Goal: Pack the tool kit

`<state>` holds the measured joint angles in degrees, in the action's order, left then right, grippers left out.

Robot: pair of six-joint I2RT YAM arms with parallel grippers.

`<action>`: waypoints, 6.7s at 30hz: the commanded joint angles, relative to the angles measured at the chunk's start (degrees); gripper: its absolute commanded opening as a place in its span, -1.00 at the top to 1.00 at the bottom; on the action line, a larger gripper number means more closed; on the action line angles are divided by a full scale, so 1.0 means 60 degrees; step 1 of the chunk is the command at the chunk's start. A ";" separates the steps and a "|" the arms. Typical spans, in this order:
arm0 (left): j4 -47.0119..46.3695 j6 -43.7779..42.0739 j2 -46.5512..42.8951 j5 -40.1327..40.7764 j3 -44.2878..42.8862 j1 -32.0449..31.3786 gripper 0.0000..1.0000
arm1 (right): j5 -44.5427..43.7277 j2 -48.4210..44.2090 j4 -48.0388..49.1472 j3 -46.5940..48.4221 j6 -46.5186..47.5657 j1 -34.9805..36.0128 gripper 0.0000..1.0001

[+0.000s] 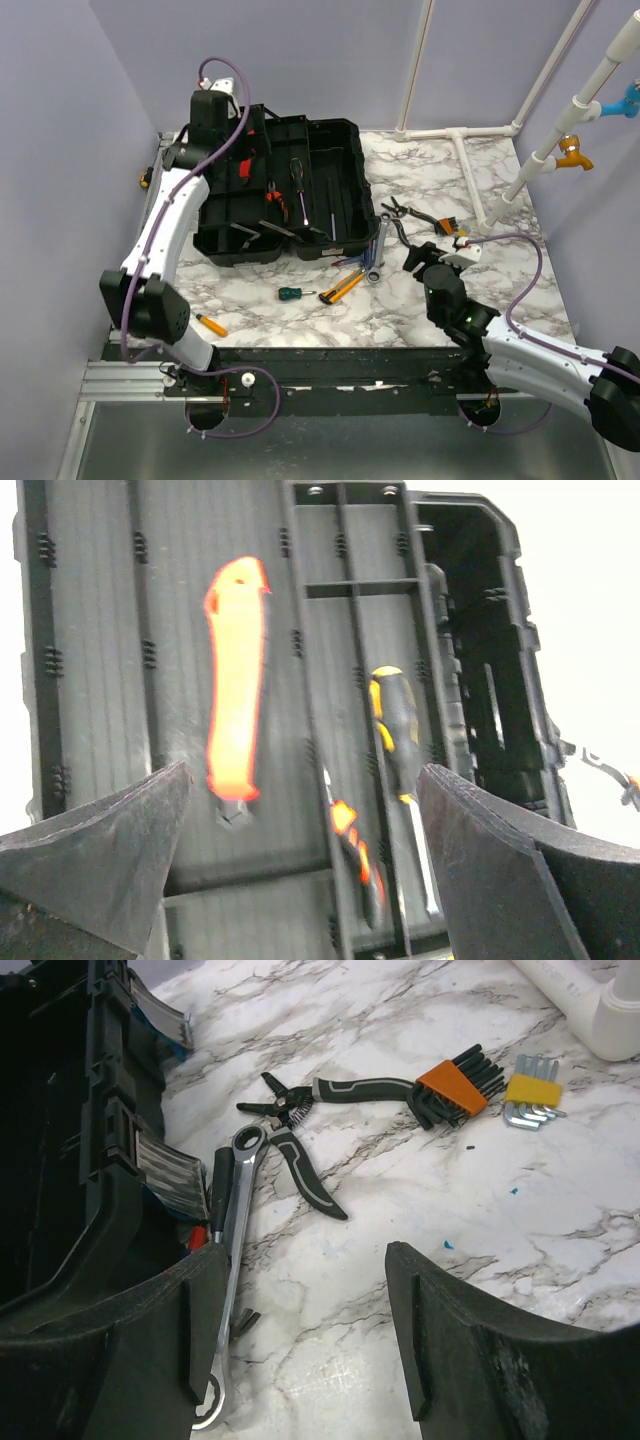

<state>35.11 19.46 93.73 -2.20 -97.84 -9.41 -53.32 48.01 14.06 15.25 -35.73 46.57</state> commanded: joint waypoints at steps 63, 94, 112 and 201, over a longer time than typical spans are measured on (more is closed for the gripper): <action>-0.2569 -0.1406 -0.0379 -0.0323 0.6840 -0.7909 1.00 | -0.0433 -0.0349 0.0003 -0.0109 -0.0316 -0.0008 -0.39; -0.1839 0.0049 -0.4105 0.0928 0.2928 -0.1948 1.00 | -0.0324 -0.0071 0.0022 -0.0065 -0.0418 -0.0012 -0.39; -0.3373 0.3624 -0.0228 -0.6266 0.1165 0.1480 1.00 | -0.0371 0.0229 0.0146 -0.0021 -0.0397 -0.0005 -0.39; 0.0425 0.0273 -0.1295 -0.0810 0.0329 -0.0695 -0.54 | -0.0370 0.0311 0.0096 0.0052 -0.0378 -0.0012 -0.39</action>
<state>41.65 24.14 94.65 -11.84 -103.20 -8.29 -53.93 50.46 14.02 15.25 -37.08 46.54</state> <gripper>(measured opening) 0.757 0.697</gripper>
